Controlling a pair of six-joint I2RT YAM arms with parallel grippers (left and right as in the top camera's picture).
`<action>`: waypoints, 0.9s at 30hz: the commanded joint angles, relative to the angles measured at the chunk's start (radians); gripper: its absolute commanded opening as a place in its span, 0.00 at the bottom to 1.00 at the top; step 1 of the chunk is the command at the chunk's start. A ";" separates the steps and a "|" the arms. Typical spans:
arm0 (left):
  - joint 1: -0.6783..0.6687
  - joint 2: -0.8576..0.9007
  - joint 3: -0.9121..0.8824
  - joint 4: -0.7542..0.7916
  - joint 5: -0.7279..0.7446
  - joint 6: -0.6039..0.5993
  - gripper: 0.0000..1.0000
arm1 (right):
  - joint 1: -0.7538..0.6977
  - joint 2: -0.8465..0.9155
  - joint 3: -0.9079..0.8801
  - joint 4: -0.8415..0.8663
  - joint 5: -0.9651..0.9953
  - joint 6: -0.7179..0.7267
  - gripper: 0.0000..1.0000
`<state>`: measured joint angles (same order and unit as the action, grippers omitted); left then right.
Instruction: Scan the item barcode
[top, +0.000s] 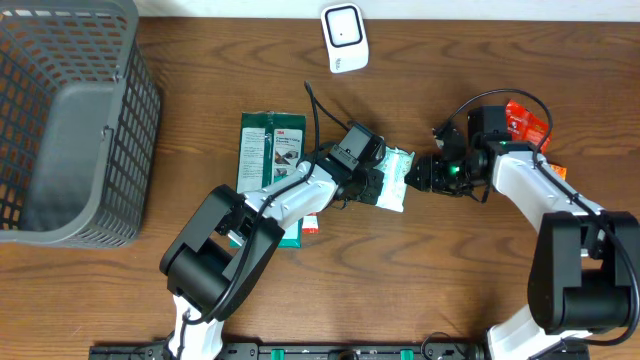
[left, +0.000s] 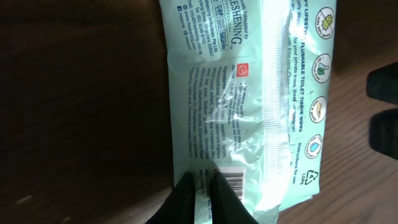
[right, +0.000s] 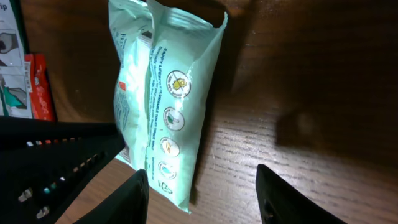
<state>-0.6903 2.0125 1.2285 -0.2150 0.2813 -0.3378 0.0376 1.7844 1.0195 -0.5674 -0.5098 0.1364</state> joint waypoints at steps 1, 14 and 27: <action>-0.003 0.042 -0.010 -0.011 -0.032 -0.001 0.11 | -0.008 0.052 -0.027 0.042 -0.063 -0.034 0.50; -0.003 0.042 -0.016 -0.016 -0.032 -0.001 0.12 | -0.008 0.121 -0.151 0.344 -0.307 -0.020 0.36; -0.003 0.042 -0.016 -0.022 -0.032 0.000 0.12 | -0.008 0.120 -0.154 0.363 -0.311 -0.048 0.17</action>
<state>-0.6903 2.0129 1.2285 -0.2207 0.2810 -0.3401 0.0364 1.8900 0.8806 -0.2062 -0.7845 0.1123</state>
